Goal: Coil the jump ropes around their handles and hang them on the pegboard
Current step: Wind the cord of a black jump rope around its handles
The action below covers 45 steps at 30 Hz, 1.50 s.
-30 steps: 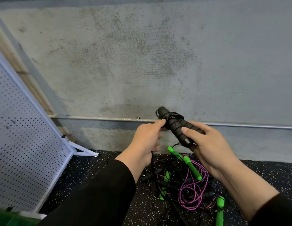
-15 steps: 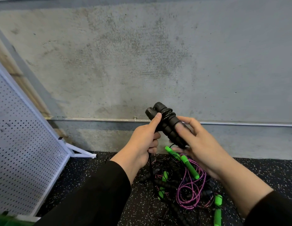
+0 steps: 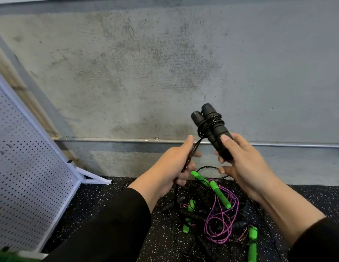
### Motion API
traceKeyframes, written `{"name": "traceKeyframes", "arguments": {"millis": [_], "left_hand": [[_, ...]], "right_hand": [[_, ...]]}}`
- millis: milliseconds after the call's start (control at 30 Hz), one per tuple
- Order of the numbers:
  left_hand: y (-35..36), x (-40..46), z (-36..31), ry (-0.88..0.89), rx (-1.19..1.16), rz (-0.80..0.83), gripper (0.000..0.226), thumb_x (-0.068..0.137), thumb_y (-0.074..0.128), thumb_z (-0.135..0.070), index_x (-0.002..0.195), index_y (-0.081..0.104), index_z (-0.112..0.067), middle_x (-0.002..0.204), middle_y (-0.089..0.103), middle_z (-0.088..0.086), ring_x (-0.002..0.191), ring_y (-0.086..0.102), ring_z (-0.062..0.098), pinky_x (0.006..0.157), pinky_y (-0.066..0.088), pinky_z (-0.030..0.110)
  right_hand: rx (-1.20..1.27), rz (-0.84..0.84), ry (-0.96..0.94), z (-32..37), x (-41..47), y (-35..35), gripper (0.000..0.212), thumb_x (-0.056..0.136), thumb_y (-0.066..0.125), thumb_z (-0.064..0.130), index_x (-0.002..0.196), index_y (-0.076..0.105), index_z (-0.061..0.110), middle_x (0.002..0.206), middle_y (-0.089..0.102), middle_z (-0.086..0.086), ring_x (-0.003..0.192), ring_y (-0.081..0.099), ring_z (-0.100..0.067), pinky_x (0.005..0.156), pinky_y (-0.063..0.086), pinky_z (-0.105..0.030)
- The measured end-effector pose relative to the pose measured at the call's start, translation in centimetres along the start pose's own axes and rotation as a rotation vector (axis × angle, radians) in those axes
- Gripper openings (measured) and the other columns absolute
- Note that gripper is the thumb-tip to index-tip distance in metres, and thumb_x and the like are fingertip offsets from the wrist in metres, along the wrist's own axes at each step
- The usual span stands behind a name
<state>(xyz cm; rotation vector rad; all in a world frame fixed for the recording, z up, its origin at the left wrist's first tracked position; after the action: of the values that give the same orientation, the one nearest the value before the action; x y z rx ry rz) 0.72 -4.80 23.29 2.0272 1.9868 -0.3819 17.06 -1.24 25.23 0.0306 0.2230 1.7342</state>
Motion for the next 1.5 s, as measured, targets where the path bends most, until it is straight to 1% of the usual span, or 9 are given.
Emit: {"name": "traceKeyframes", "arguments": {"millis": [233, 333, 600, 800, 900, 1033, 1167, 1367, 1500], "left_hand": [[0.5, -0.1, 0.2, -0.053, -0.008, 0.054, 0.076, 0.096, 0.038, -0.074, 0.120, 0.066, -0.007, 0.062, 0.050, -0.003, 0.039, 0.024, 0.006, 0.040, 0.016, 0.020], [0.8, -0.3, -0.1, -0.053, -0.115, 0.059, 0.081, 0.097, 0.037, -0.072, 0.124, 0.065, -0.001, 0.060, 0.049, -0.004, 0.039, 0.021, 0.006, 0.041, 0.014, 0.021], [-0.1, -0.4, 0.5, -0.069, -0.198, -0.039, 0.062, 0.097, 0.053, -0.060, 0.113, 0.067, -0.003, 0.057, 0.042, -0.007, 0.043, 0.022, 0.006, 0.039, 0.017, 0.019], [-0.9, 0.0, 0.7, -0.086, -0.304, -0.072, 0.052, 0.096, 0.059, -0.056, 0.101, 0.066, -0.005, 0.060, 0.047, -0.005, 0.042, 0.024, 0.007, 0.037, 0.018, 0.019], [-0.9, -0.1, 1.0, -0.111, -0.269, -0.085, 0.044, 0.094, 0.062, -0.058, 0.083, 0.063, -0.015, 0.057, 0.040, -0.007, 0.043, 0.020, 0.006, 0.038, 0.015, 0.020], [-0.8, -0.2, 0.9, -0.095, -0.264, -0.089, 0.039, 0.090, 0.068, -0.058, 0.079, 0.055, -0.022, 0.054, 0.035, -0.008, 0.044, 0.020, 0.007, 0.039, 0.016, 0.020], [-0.5, -0.2, 1.0, -0.096, -0.294, -0.065, 0.038, 0.088, 0.071, -0.057, 0.083, 0.052, -0.024, 0.055, 0.032, -0.007, 0.044, 0.019, 0.007, 0.042, 0.015, 0.021], [-0.7, 0.2, 1.0, -0.037, -0.274, -0.083, 0.030, 0.095, 0.067, -0.048, 0.085, 0.052, -0.023, 0.053, 0.032, -0.009, 0.042, 0.021, 0.006, 0.039, 0.016, 0.020], [-0.4, 0.5, 0.8, -0.001, -0.250, -0.077, 0.030, 0.097, 0.064, -0.046, 0.089, 0.048, -0.022, 0.052, 0.031, -0.009, 0.042, 0.019, 0.006, 0.038, 0.015, 0.018]], "right_hand": [[-0.684, -0.095, -0.204, 1.0, 0.4, -1.1, 0.036, 0.092, 0.071, 0.034, 0.122, 0.051, 0.033, 0.089, 0.058, 0.005, 0.066, 0.052, -0.009, 0.060, 0.040, -0.023], [-0.926, -0.129, -0.291, 1.0, 0.2, -0.6, 0.051, 0.084, 0.080, 0.031, 0.127, 0.052, 0.033, 0.108, 0.058, 0.006, 0.091, 0.057, -0.012, 0.076, 0.045, -0.029], [-1.127, -0.048, -0.518, 1.4, -0.6, 1.9, 0.064, 0.078, 0.085, 0.031, 0.133, 0.053, 0.034, 0.106, 0.045, 0.007, 0.101, 0.053, -0.018, 0.081, 0.052, -0.041], [-1.119, -0.017, -0.631, 1.8, -1.6, 3.7, 0.060, 0.085, 0.065, 0.050, 0.140, 0.049, 0.033, 0.109, 0.037, 0.010, 0.104, 0.048, -0.015, 0.078, 0.054, -0.040], [-1.127, 0.027, -0.657, 1.7, -2.0, 4.2, 0.055, 0.089, 0.066, 0.035, 0.141, 0.047, 0.034, 0.114, 0.039, 0.007, 0.107, 0.046, -0.015, 0.081, 0.053, -0.039], [-0.976, 0.026, -0.652, 2.1, -2.2, 4.2, 0.068, 0.086, 0.076, 0.016, 0.143, 0.041, 0.029, 0.117, 0.039, 0.015, 0.100, 0.044, 0.001, 0.085, 0.036, -0.005], [-0.954, 0.033, -0.659, 2.1, -2.3, 4.6, 0.067, 0.084, 0.078, 0.011, 0.140, 0.046, 0.028, 0.116, 0.039, 0.017, 0.095, 0.045, 0.006, 0.083, 0.033, 0.001], [-0.728, 0.030, -0.479, 1.4, -1.7, 3.7, 0.057, 0.083, 0.080, 0.026, 0.132, 0.053, 0.037, 0.113, 0.049, 0.023, 0.107, 0.051, 0.011, 0.090, 0.041, -0.009], [-0.094, 0.021, -0.056, -1.3, -0.8, 2.8, 0.033, 0.096, 0.057, 0.056, 0.112, 0.066, 0.029, 0.112, 0.068, -0.012, 0.093, 0.067, -0.021, 0.088, 0.059, -0.051]]}}
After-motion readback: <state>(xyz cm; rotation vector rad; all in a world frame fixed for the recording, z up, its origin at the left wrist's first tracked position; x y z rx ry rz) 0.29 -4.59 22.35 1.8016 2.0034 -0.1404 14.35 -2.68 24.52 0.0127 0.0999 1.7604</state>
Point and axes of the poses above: each hand's wrist, its own x-axis towards the middle knuckle, its own y-axis out of the palm, z = x × y, the point moved 8 cm from there along x, towards the middle knuckle
